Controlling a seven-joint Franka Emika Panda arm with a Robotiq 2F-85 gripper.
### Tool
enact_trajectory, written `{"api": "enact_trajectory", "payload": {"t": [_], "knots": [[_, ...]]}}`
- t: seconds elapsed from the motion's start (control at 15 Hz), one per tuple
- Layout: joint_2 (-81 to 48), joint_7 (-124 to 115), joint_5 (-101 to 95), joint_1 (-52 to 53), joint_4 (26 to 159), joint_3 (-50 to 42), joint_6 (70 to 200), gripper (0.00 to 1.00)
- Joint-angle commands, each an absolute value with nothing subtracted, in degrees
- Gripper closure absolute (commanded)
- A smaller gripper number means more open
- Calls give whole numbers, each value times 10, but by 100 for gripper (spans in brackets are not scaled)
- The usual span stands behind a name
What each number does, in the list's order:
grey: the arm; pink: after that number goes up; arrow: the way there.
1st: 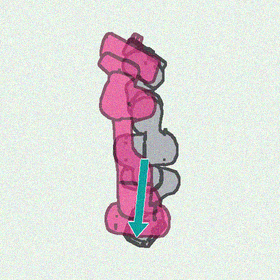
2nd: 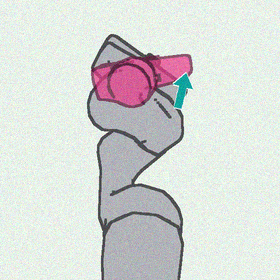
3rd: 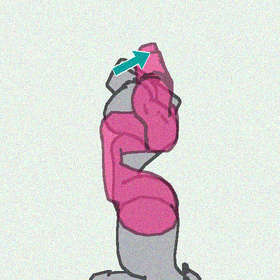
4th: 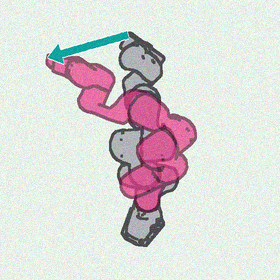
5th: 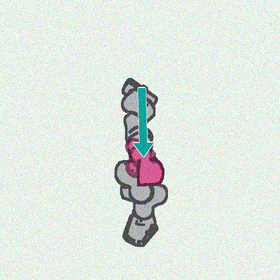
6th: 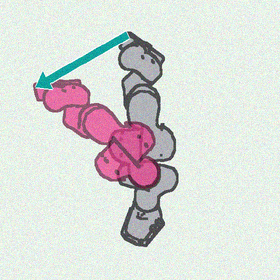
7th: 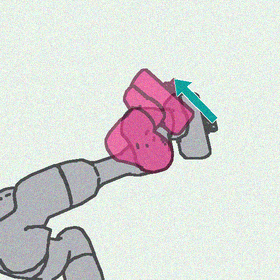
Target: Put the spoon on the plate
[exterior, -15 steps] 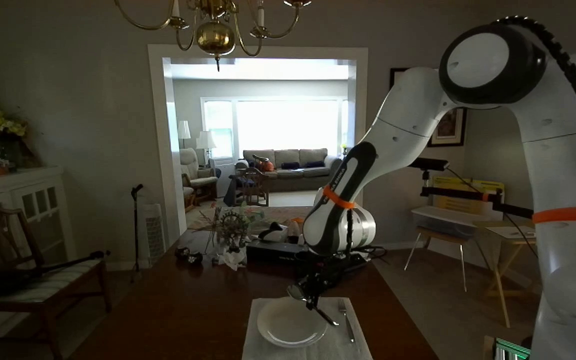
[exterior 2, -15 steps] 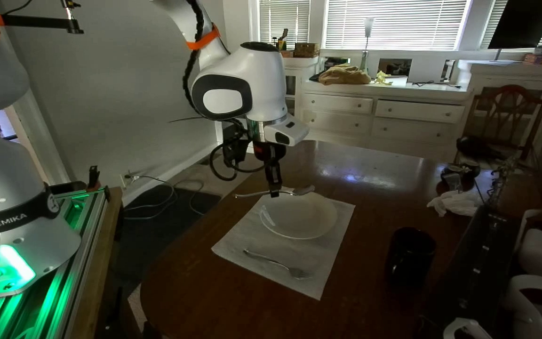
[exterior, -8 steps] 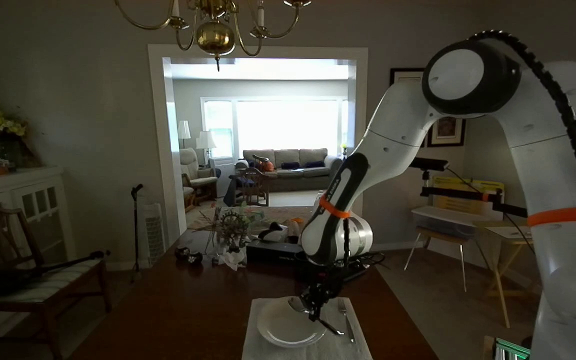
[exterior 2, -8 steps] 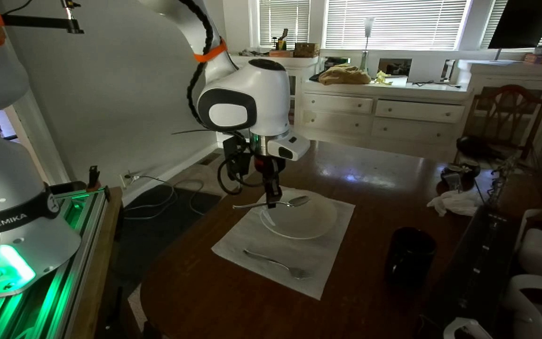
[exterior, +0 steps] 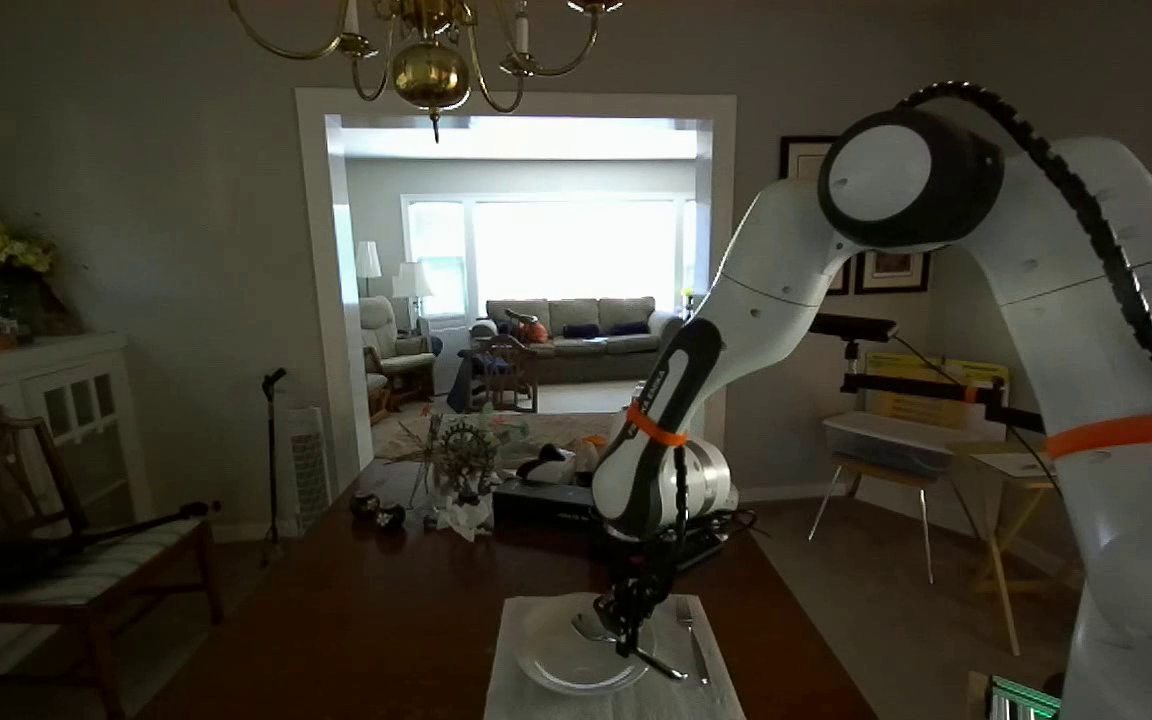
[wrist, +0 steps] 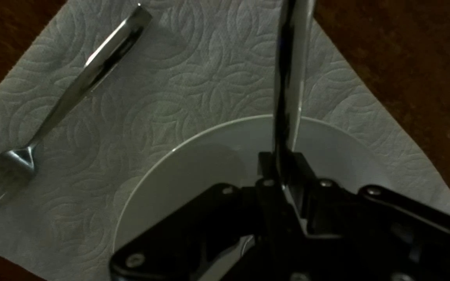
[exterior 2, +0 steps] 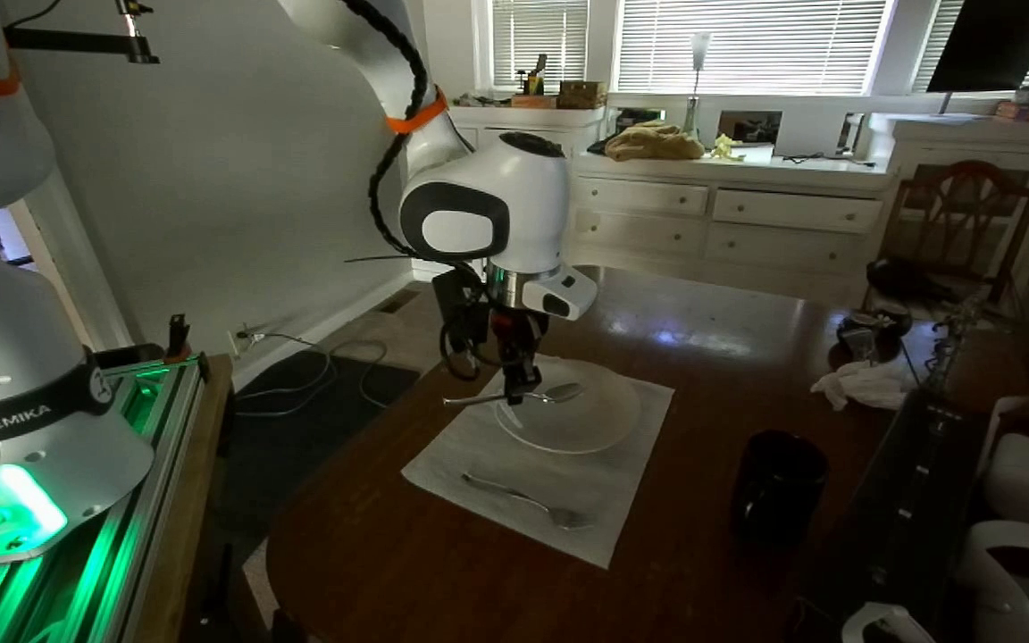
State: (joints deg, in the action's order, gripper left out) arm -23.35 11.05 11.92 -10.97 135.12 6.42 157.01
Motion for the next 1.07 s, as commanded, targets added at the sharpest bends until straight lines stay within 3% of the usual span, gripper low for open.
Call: {"api": "enact_trajectory", "payload": {"t": [0.0,1.0], "knots": [[-252,121,112,-106,1321,56,1525,96],[-299,107,99,-91,1268,34,1497,96]]}}
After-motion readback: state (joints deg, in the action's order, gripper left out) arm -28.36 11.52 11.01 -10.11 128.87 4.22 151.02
